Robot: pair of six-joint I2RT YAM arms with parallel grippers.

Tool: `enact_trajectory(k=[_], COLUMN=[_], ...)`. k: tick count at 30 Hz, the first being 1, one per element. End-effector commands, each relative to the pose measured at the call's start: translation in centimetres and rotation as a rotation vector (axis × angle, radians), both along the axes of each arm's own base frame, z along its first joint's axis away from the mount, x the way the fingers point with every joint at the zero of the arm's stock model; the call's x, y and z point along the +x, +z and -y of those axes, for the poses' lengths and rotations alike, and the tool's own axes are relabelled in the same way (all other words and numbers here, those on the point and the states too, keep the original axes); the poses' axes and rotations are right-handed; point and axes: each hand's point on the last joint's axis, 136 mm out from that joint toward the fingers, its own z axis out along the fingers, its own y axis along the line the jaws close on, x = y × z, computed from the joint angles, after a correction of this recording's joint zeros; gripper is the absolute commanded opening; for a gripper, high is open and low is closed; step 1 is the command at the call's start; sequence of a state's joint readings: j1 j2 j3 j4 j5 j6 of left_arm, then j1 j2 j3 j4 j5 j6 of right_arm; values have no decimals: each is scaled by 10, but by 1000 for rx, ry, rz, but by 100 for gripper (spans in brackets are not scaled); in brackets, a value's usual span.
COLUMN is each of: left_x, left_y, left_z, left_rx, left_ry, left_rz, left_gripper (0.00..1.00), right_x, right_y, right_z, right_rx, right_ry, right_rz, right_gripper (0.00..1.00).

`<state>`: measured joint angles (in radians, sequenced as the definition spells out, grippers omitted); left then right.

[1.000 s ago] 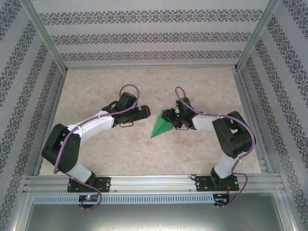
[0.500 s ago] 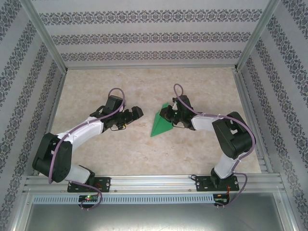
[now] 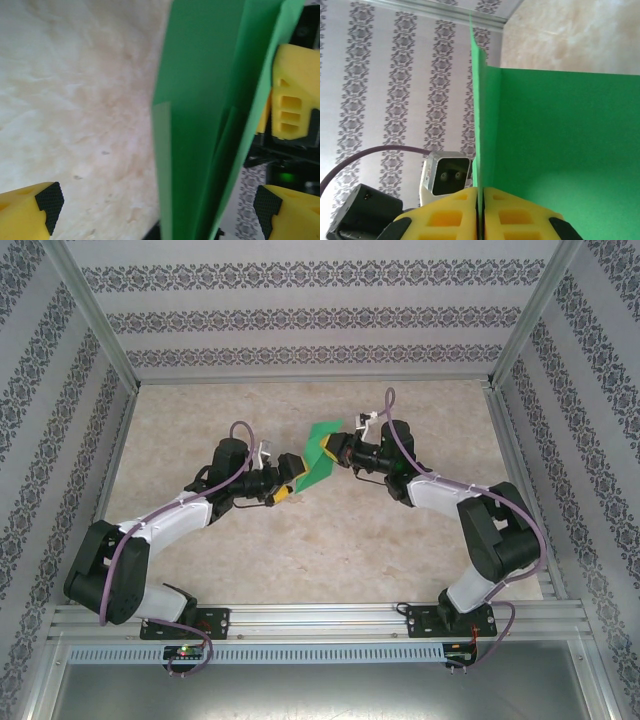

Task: Fold a paper plane with a square sheet of paper (pick it up from the middle)
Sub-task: Pick up the paper from the center of the table, then turn over the paper at the center of the table.

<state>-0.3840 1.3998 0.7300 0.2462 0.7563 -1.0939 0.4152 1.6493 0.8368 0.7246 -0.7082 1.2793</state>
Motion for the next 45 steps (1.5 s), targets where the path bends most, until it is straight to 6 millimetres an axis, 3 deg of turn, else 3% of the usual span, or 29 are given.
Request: enact_trajectory(k=[1, 7, 12, 24, 27, 31, 34, 38, 40, 45], left_x=[6, 9, 13, 14, 13, 9, 4, -6, -7, -9], left_y=[32, 45, 46, 39, 35, 16, -7, -30, -30, -10], left_z=[9, 11, 11, 11, 10, 1, -19, -63, -89, -147], left_rx=[-125, -132, -120, -79, -59, 76, 278, 628, 803, 1248], left_ry=[-30, -38, -30, -44, -48, -53, -54, -50, -37, 22], left_rz=[79, 122, 142, 146, 141, 108, 76, 24, 7, 6], left_gripper=[100, 93, 69, 28, 19, 12, 11, 9, 9, 9], right_x=[-3, -6, -11, -21, -21, -17, -15, -18, -21, -26], right_y=[23, 18, 14, 5, 6, -6, -24, -47, -49, -52], right_z=[-13, -22, -26, -27, -26, -11, 11, 43, 54, 85], right_rx=[105, 111, 103, 52, 51, -17, -129, -349, -429, -580], right_ry=[66, 103, 129, 176, 176, 131, 59, -39, -66, -180], right_rz=[21, 5, -7, -15, -17, -37, -46, -35, -6, 45], right_gripper=[11, 11, 11, 12, 18, 39, 55, 69, 74, 87])
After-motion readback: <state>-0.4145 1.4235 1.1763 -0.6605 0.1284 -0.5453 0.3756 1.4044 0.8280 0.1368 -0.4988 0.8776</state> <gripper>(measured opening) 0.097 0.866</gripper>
